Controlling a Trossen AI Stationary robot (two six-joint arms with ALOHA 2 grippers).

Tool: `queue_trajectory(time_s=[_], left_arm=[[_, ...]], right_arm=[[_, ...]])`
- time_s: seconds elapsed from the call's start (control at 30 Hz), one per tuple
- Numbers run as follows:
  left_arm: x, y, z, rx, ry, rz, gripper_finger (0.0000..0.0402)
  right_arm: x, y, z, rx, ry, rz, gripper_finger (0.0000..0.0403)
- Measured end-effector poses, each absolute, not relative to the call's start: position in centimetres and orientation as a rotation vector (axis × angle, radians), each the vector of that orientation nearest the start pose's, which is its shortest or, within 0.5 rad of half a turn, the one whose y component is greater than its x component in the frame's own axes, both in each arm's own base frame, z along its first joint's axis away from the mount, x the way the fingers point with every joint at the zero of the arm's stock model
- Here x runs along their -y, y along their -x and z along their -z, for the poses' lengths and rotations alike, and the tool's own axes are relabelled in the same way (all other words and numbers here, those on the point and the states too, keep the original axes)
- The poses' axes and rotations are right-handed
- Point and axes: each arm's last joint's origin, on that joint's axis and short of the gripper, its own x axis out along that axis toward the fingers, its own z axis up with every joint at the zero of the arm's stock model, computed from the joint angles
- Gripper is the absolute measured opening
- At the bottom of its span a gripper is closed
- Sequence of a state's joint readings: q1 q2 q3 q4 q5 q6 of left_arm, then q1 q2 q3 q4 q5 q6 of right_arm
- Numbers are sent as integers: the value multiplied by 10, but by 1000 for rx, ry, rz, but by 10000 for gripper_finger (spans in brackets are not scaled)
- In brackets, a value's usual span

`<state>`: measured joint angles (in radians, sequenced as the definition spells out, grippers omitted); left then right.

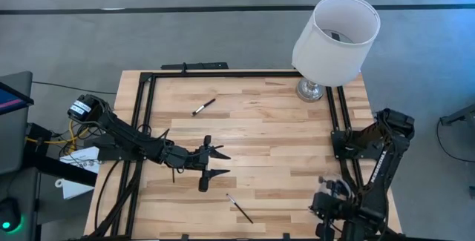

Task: Pick & Place Makeup Brushes
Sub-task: Adjust the brushes in the transparent organizer

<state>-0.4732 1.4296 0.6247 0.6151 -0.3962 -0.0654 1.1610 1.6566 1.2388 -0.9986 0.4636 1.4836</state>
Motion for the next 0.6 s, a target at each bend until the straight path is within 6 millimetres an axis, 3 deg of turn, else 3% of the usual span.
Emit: queue_trajectory(time_s=[0.47,0.6], left_arm=[[122,-262,-212,-176,-15,71,200],[122,-262,-212,-176,-16,71,200]], right_arm=[[-271,-131,-229,-1073,-251,262,60],[-271,-131,-237,-1069,-247,264,65]])
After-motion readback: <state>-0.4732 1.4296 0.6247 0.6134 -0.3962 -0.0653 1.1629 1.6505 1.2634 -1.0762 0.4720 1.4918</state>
